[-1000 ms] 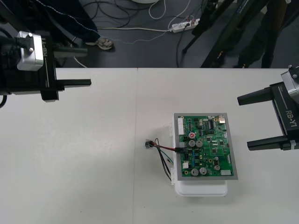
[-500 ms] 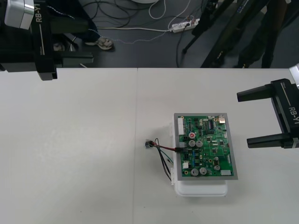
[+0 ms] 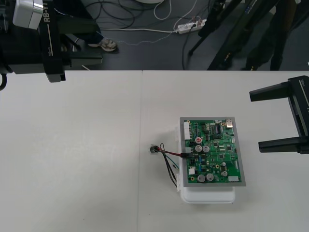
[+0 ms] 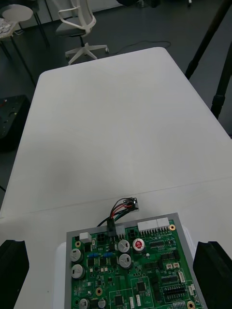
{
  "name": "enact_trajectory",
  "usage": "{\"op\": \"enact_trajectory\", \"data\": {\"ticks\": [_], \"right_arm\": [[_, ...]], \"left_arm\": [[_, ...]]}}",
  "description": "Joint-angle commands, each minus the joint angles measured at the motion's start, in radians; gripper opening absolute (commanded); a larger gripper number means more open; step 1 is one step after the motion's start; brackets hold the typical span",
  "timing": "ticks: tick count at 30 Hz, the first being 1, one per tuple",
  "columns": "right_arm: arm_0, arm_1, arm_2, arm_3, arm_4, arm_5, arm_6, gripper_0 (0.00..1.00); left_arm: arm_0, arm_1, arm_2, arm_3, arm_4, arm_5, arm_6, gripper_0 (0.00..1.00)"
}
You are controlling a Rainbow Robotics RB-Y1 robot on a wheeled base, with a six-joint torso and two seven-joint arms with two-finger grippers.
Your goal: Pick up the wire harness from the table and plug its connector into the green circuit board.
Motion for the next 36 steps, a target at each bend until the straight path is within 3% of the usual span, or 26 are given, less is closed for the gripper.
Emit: {"op": "enact_trajectory", "data": {"ticks": [1, 36], "right_arm": [[-0.023, 0.006, -0.037, -0.030, 0.007, 0.001, -0.006, 1.00], [-0.030, 0.006, -0.044, -0.037, 0.008, 0.001, 0.026, 1.00]], "left_arm": [[-0.039, 0.039, -0.015, -0.028, 0.016, 0.054, -0.014, 0.55], [-0.035, 0.041, -0.047, -0.030, 0.014, 0.026, -0.033, 0.55]]}}
